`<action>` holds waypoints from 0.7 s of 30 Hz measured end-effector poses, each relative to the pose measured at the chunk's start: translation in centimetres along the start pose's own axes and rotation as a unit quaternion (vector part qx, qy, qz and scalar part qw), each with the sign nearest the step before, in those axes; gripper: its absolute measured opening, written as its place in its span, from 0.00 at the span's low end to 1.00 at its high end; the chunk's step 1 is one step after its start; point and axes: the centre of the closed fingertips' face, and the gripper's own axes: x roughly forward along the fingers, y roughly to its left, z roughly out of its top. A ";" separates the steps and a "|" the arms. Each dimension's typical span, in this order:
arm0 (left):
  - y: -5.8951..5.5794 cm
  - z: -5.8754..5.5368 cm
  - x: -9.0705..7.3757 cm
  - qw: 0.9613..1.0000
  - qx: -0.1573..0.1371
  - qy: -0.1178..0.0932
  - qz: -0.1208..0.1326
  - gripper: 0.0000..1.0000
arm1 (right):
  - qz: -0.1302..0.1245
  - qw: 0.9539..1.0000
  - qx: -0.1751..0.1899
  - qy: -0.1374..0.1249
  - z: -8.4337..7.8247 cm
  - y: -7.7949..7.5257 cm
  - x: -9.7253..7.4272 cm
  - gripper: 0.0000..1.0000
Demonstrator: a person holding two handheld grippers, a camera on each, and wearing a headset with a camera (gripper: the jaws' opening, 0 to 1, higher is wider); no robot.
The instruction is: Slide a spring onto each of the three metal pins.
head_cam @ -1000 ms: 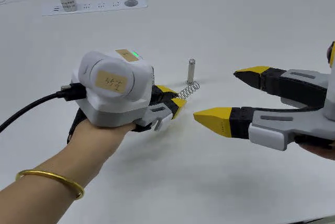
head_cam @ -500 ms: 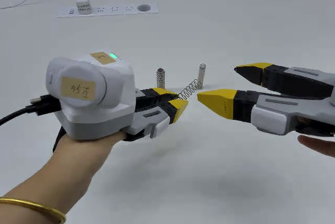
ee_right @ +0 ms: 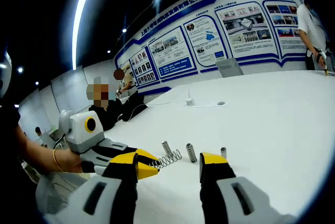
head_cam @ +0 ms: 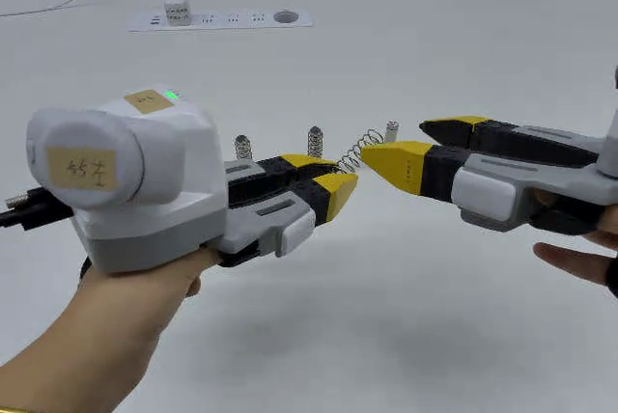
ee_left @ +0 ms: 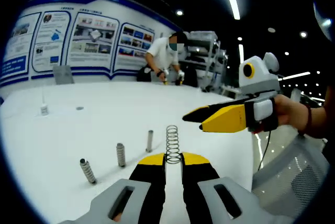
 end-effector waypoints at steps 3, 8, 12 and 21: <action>-0.2 -0.2 -0.4 1.000 -0.005 -0.004 0.000 0.10 | 0.005 1.000 0.019 -0.003 0.1 0.2 0.4 0.44; -0.4 -0.2 -0.9 1.000 -0.007 -0.014 -0.004 0.10 | 0.017 0.998 0.061 -0.004 0.0 0.4 0.9 0.37; -0.5 -0.3 -1.2 1.000 -0.006 -0.024 -0.007 0.10 | 0.020 0.997 0.074 0.004 -0.5 0.5 1.3 0.32; -0.9 0.6 -1.4 0.999 -0.007 -0.048 -0.018 0.10 | 0.032 0.993 0.113 0.004 -1.0 1.0 1.8 0.27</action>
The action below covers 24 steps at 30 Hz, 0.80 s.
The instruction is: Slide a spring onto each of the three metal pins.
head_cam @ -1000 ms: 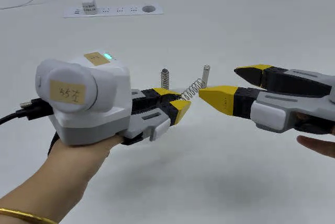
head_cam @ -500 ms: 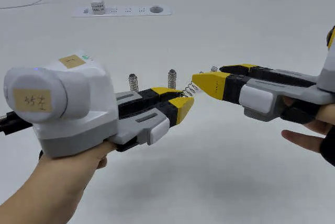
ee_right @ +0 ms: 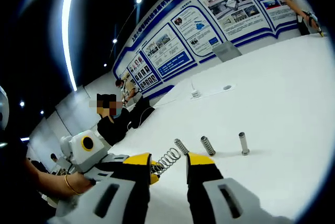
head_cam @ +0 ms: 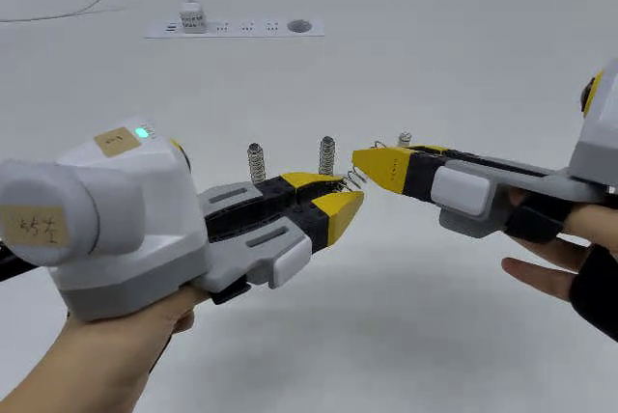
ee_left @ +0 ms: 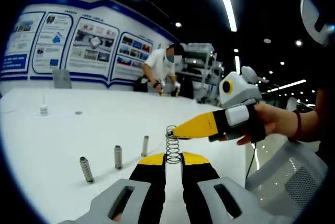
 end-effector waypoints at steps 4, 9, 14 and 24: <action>-0.3 0.2 0.1 1.000 -0.004 -0.006 -0.006 0.10 | 0.007 1.000 0.027 -0.008 0.0 0.1 0.1 0.24; -0.6 0.3 0.2 1.000 -0.002 -0.009 -0.011 0.10 | 0.011 0.999 0.045 -0.015 0.0 0.2 0.0 0.20; -0.6 0.4 0.2 1.000 0.003 -0.010 -0.012 0.10 | 0.020 0.997 0.070 -0.025 0.1 0.5 -0.1 0.15; -0.7 0.0 0.3 1.000 0.021 0.004 -0.009 0.10 | 0.038 0.997 0.065 -0.027 -0.1 1.6 -0.2 0.12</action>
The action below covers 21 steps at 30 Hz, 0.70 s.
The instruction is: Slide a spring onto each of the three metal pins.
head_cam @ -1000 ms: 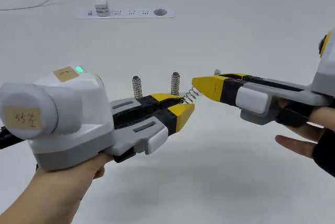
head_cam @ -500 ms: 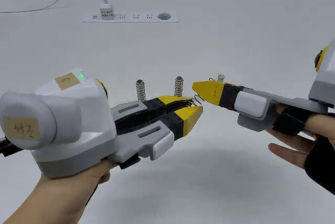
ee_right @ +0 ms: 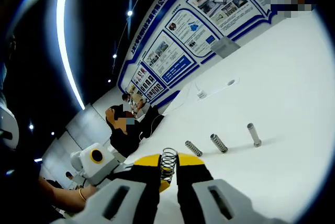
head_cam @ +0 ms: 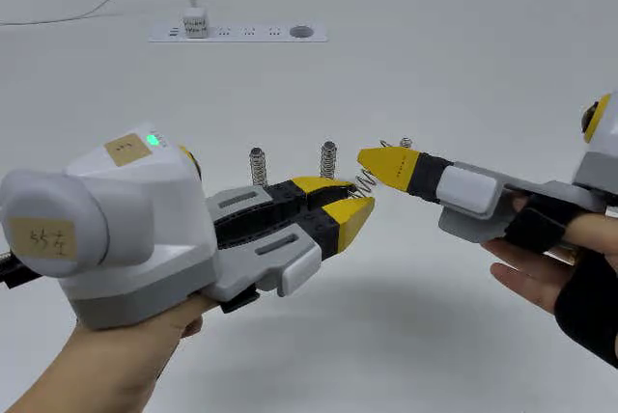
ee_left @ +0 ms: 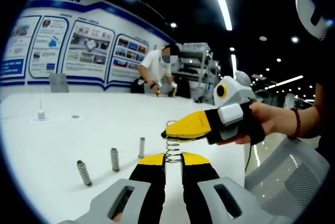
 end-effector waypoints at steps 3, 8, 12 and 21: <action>0.1 -0.2 0.0 1.000 0.007 0.007 0.004 0.11 | -0.001 1.000 -0.014 0.005 -0.1 0.1 0.0 0.11; 0.4 -0.4 0.0 1.000 0.016 0.019 0.013 0.11 | -0.003 0.999 -0.044 0.013 -0.2 0.3 0.3 0.11; 0.6 -0.6 -0.1 0.999 0.022 0.029 0.021 0.12 | -0.005 0.998 -0.064 0.018 -0.3 0.4 0.6 0.11; 1.7 -1.4 -0.4 0.996 0.052 0.061 0.049 0.18 | -0.027 0.993 -0.115 0.028 0.0 -0.2 0.9 0.11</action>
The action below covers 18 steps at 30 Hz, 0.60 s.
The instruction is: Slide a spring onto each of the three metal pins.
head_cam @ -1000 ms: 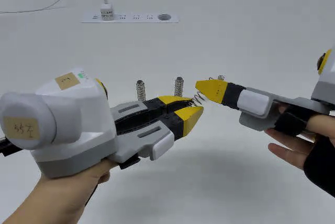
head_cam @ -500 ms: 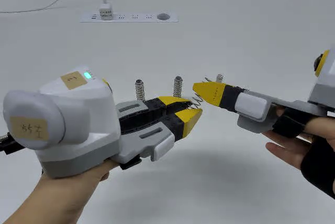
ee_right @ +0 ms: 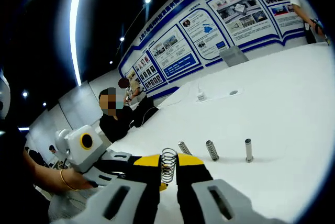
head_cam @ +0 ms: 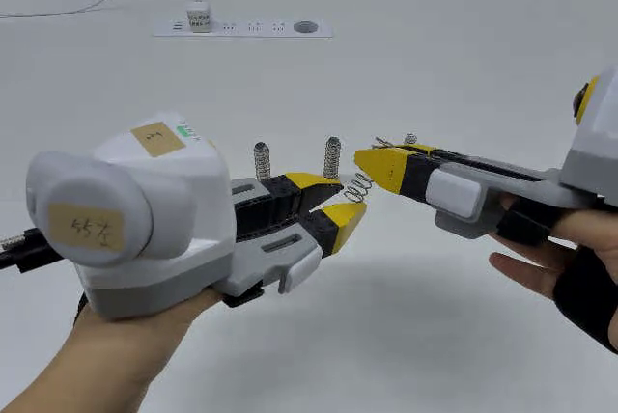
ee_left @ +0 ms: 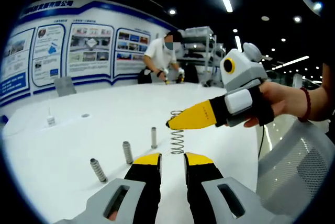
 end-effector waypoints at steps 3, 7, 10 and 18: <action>0.4 -0.2 -0.1 1.000 -0.002 0.005 0.008 0.21 | -0.002 1.000 -0.009 -0.002 0.3 -0.2 0.1 0.11; 0.9 -0.4 -0.2 1.000 -0.002 0.011 0.018 0.26 | -0.005 1.000 -0.014 -0.010 0.9 -0.5 0.1 0.11; 1.5 -0.8 -0.3 0.999 -0.004 0.019 0.029 0.31 | -0.010 0.999 -0.029 -0.018 1.5 -0.9 0.2 0.11; 3.2 -1.4 -0.8 0.997 -0.008 0.035 0.066 0.48 | -0.024 0.997 -0.067 -0.036 3.5 -2.7 0.4 0.11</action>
